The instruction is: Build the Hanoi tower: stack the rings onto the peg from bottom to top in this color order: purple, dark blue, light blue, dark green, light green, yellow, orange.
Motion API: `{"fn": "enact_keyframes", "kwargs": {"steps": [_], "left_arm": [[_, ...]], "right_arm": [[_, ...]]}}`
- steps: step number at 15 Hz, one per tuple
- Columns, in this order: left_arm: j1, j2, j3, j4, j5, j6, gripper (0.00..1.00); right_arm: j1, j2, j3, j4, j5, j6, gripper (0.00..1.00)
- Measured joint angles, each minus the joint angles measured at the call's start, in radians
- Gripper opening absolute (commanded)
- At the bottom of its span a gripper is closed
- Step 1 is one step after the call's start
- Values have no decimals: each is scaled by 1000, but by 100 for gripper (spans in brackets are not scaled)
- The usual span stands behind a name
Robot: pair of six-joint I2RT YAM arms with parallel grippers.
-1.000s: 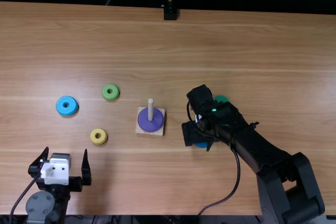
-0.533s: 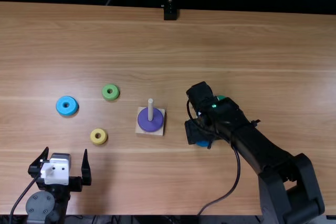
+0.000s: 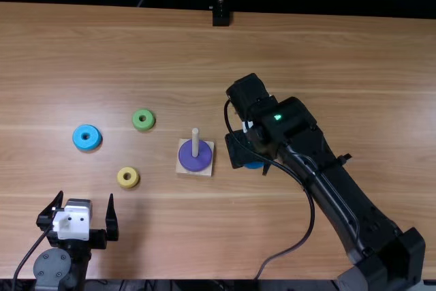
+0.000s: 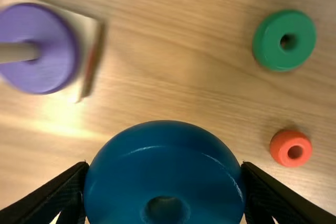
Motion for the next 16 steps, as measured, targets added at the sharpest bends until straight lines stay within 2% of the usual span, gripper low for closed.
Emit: {"fn": "enact_keyframes", "kwargs": {"steps": [4,7,11,16], "left_arm": [[0,0,0,-1,0,1,100],[0,0,0,0,0,1,100],[0,0,0,0,0,0,100],[0,0,0,0,0,0,100]], "right_arm": [[61,6,213,-96,0,0,3],[94,74,384,-163,2,-1,3],[162,150,456,-169,3,0,3],[171,244,555,-169,3,0,3]]}}
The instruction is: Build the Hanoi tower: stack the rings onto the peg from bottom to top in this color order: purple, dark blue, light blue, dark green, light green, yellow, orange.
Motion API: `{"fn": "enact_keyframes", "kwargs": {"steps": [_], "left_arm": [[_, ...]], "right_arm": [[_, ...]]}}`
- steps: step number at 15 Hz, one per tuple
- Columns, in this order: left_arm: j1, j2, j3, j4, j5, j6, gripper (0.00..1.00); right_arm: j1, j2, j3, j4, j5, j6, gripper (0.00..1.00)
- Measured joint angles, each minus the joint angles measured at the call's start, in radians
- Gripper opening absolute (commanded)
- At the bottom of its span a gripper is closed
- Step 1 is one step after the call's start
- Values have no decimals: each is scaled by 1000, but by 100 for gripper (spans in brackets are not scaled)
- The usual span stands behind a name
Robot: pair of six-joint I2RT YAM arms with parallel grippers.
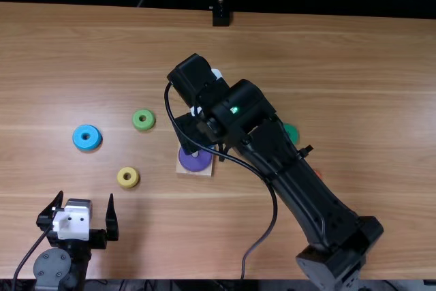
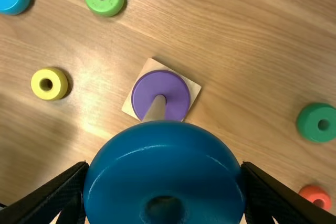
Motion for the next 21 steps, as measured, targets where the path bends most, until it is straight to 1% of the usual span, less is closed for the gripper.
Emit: {"fn": "enact_keyframes", "kwargs": {"steps": [4,10,12,13,14,15,16,21], "left_arm": [[0,0,0,0,0,0,100],[0,0,0,0,0,0,100],[0,0,0,0,0,0,100],[0,0,0,0,0,0,100],[0,0,0,0,0,0,100],[0,0,0,0,0,0,100],[0,0,0,0,-1,0,100],[0,0,0,0,0,0,100]], "right_arm": [[6,8,2,4,0,0,3],[19,70,46,11,0,0,3],[24,79,46,10,4,0,3],[26,79,46,11,5,0,8],[26,79,46,10,5,0,39],[26,79,46,11,5,-1,93],[26,79,46,9,5,0,100],[26,86,46,23,4,0,100]]}}
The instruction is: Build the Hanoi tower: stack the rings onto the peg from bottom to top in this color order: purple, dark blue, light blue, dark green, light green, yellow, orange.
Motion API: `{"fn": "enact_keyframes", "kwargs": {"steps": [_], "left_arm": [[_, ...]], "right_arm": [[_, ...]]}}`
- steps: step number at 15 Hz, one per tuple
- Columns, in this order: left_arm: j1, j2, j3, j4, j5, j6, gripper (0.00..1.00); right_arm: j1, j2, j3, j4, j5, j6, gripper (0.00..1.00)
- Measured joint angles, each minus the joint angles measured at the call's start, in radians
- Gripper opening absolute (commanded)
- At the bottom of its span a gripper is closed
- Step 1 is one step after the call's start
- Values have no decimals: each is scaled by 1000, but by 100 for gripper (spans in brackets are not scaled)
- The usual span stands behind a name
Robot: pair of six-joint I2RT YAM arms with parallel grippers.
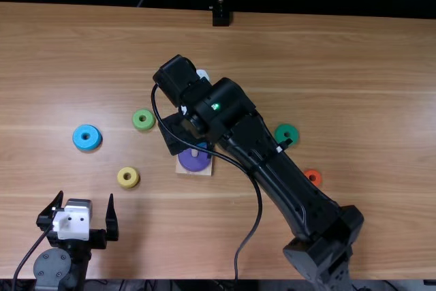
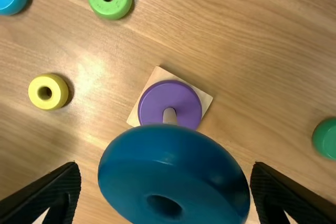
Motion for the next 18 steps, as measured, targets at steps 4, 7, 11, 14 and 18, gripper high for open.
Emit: {"fn": "enact_keyframes", "kwargs": {"steps": [4,7,11,14,18], "left_arm": [[0,0,0,0,0,0,100],[0,0,0,0,0,0,100],[0,0,0,0,0,0,100],[0,0,0,0,0,0,100],[0,0,0,0,0,-1,100]], "right_arm": [[0,12,0,0,0,0,100],[0,14,21,8,0,0,100],[0,14,104,24,1,0,100],[0,14,114,17,3,0,100],[0,14,235,16,5,-2,39]]}}
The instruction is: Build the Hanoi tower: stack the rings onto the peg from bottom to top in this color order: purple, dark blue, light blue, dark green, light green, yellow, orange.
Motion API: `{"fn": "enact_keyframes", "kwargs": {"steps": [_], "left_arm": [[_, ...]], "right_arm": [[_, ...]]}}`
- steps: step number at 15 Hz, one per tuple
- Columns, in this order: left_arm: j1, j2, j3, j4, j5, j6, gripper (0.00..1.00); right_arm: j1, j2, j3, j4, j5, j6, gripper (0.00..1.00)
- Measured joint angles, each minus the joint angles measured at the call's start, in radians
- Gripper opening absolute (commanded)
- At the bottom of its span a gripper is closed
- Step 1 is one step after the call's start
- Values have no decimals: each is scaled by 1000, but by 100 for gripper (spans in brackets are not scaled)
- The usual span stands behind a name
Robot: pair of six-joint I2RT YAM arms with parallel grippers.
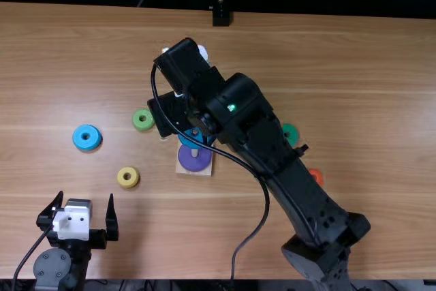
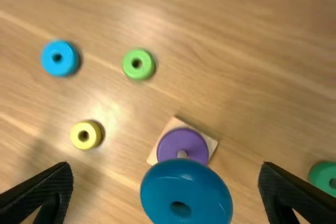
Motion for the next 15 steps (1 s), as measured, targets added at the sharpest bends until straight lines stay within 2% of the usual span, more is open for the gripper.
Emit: {"fn": "enact_keyframes", "kwargs": {"steps": [1,2,3,6,12,15], "left_arm": [[0,0,0,0,0,0,100],[0,0,0,0,0,0,100],[0,0,0,0,0,0,100],[0,0,0,0,0,0,100],[0,0,0,0,0,0,100],[0,0,0,0,0,0,100]], "right_arm": [[0,0,3,-1,0,-1,19],[0,0,3,-10,0,-1,7],[0,0,3,-16,0,-2,0],[0,0,3,-81,0,-3,0],[0,0,-20,-183,0,-34,0],[0,0,-22,-183,0,-36,0]]}}
